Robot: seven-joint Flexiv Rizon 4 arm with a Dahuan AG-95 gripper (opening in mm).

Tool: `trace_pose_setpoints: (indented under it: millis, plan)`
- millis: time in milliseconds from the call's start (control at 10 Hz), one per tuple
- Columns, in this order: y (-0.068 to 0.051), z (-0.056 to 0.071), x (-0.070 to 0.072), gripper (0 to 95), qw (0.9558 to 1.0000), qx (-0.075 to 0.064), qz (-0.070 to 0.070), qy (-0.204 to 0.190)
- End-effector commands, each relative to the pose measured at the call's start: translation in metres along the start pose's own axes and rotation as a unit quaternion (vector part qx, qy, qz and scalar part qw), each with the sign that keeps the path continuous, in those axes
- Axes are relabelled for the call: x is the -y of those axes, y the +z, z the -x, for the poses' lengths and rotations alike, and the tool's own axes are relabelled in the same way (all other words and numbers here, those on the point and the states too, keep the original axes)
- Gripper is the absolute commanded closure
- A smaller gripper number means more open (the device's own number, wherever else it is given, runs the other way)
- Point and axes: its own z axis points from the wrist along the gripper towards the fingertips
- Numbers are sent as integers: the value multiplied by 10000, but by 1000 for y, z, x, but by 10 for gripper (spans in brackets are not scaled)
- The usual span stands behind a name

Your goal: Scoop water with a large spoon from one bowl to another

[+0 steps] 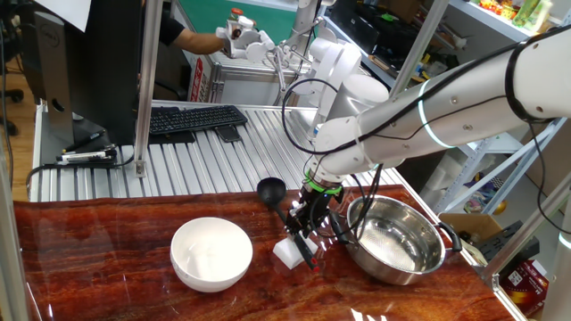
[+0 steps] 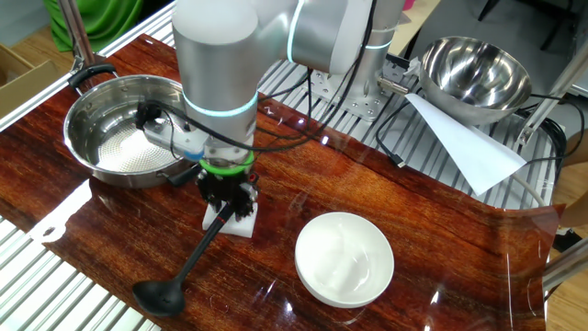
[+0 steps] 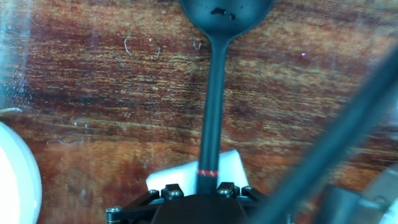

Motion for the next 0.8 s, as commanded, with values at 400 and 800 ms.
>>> trace_pose_setpoints:
  millis: [400,800]
  plan:
    - [19,5,-3,570,9950,-590,-762,248]
    - [13,11,2,950,9980,-542,-156,-275]
